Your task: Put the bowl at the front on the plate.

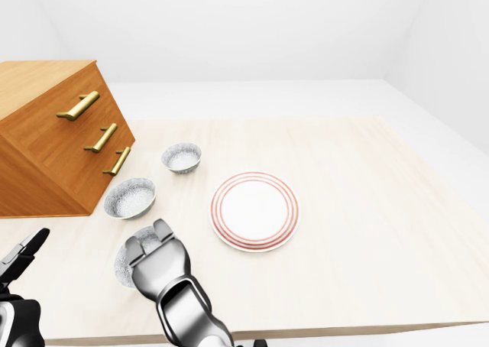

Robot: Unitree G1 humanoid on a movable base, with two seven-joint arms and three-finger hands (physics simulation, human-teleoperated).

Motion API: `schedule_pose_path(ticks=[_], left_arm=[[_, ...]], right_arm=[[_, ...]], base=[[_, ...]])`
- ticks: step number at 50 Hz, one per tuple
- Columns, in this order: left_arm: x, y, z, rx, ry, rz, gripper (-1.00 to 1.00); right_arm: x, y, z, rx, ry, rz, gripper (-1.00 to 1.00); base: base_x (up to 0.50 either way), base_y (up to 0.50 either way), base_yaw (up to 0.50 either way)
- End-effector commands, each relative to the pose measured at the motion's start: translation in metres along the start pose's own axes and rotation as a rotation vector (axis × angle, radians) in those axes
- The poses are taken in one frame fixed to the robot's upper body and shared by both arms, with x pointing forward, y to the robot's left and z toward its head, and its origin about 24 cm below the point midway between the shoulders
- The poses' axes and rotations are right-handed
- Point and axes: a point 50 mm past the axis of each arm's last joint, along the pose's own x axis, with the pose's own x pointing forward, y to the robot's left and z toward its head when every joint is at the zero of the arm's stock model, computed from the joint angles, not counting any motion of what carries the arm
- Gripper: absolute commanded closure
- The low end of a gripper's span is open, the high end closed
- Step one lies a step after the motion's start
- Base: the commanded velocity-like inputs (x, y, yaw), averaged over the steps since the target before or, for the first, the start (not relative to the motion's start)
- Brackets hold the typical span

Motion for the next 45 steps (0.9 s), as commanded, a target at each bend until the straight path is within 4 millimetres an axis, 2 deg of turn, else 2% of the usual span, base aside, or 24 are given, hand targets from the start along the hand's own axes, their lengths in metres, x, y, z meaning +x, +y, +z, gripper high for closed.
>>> schedule_pose_path(ticks=[1,24,45], left_arm=[[0.0,0.0,0.0,0.002,0.001,0.001,-1.0],[0.0,0.0,0.0,0.0,-0.001,-0.001,-1.0],[0.0,0.0,-0.001,0.001,0.002,0.0,-1.0]], right_arm=[[-0.002,0.009,0.018,-0.017,-0.055,0.026,-1.0],[0.006,0.035,0.042,-0.019,-0.154,0.097,-1.0],[0.006,0.03,0.036,-0.019,-0.126,0.092,-1.0]], base=[[0.0,0.0,0.0],[0.0,0.0,0.0],[0.0,0.0,0.0]])
